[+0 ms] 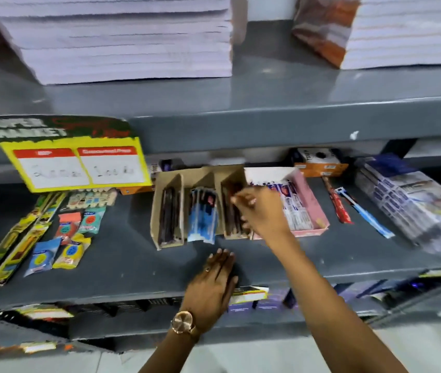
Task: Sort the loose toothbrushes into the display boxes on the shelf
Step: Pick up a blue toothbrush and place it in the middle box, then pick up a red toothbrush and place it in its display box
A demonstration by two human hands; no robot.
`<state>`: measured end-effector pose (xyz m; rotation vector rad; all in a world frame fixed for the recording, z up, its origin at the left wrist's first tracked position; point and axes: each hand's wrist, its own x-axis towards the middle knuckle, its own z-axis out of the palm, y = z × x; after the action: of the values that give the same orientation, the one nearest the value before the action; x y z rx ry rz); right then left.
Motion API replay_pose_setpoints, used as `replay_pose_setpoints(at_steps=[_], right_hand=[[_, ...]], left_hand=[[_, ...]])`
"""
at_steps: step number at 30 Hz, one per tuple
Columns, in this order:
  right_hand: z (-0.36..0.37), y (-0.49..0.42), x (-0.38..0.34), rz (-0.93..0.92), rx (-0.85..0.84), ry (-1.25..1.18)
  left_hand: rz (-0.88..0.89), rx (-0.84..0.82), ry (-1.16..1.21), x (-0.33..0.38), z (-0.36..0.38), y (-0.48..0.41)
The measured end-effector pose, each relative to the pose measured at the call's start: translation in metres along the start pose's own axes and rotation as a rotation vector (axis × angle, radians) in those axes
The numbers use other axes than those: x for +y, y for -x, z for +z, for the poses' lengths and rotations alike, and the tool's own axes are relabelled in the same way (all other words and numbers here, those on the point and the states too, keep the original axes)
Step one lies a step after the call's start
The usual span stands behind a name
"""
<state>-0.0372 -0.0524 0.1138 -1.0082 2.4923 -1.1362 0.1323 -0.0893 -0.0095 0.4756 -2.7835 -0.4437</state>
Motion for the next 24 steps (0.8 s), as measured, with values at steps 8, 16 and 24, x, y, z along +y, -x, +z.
replay_pose_setpoints(at_steps=[8, 16, 24], right_hand=[[-0.113, 0.003, 0.134, 0.394, 0.323, 0.217], [-0.113, -0.063, 0.174, 0.588, 0.113, 0.245], [-0.119, -0.069, 0.192, 0.703, 0.073, 0.025]], left_hand=[[0.141, -0.174, 0.007, 0.061, 0.026, -0.045], [0.086, -0.139, 0.047, 0.062, 0.035, -0.051], [0.088, -0.064, 0.075, 0.064, 0.038, -0.049]])
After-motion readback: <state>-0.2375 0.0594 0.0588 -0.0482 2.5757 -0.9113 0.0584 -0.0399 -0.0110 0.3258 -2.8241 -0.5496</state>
